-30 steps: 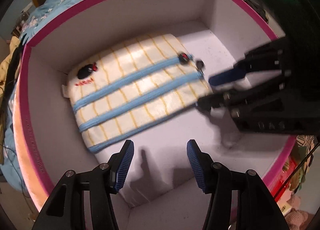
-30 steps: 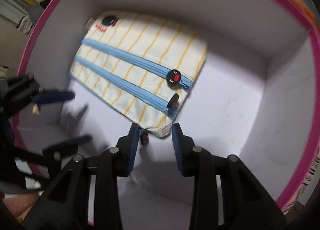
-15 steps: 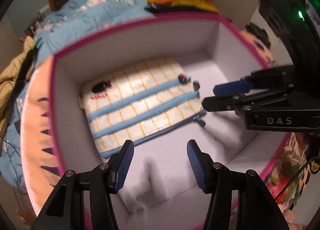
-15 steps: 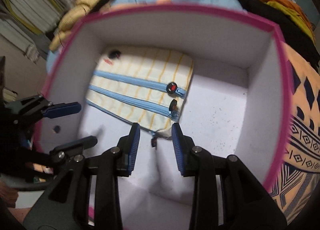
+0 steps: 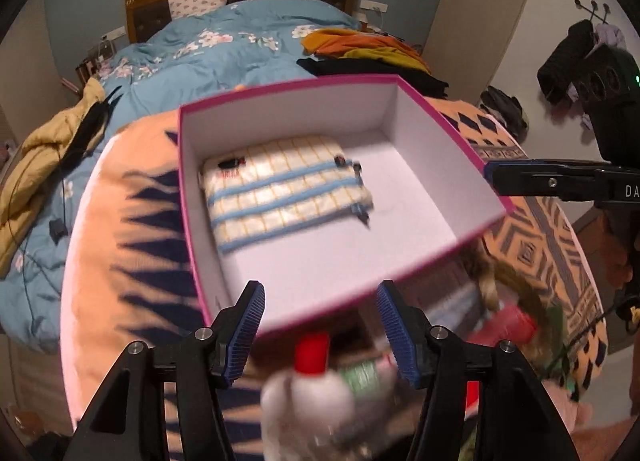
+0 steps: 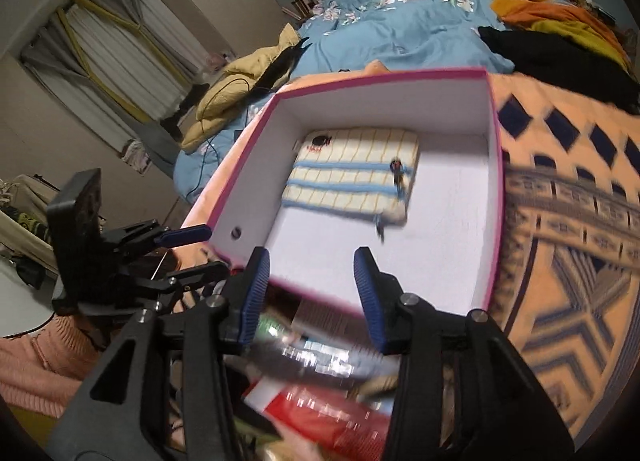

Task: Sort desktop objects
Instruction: 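Withdraw the right tool from the box back toward the item pile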

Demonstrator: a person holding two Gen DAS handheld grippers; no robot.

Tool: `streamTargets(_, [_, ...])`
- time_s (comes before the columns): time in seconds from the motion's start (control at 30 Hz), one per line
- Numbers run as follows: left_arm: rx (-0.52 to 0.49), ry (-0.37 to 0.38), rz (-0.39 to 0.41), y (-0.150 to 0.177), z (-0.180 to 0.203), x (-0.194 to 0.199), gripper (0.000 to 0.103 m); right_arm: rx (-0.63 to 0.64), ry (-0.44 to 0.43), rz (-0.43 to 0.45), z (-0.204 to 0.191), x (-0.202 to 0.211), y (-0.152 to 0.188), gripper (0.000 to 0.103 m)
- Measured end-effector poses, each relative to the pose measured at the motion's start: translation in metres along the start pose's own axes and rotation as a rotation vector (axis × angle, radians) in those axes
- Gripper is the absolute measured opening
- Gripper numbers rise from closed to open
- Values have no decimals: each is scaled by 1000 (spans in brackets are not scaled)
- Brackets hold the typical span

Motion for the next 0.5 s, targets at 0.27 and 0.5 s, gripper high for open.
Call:
streamTargets(0.27, [159,44,-56,61,-1,5,61,-173,-48,-22,24,12,67,46])
streamTargets(0.5, [213,46,-91,87,2,5,62,-272,-11,-42,41,10,105,46])
Point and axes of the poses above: each gripper's, at about its wrist camera, not at the fingertips, and x roughly against the way its jaws point, z to its right, y to its underside, the point moved 1 cm from there along -x, roughly the way its jaws point, and after that the axes turned 3 degrees about -x, right-handed, at the moved point
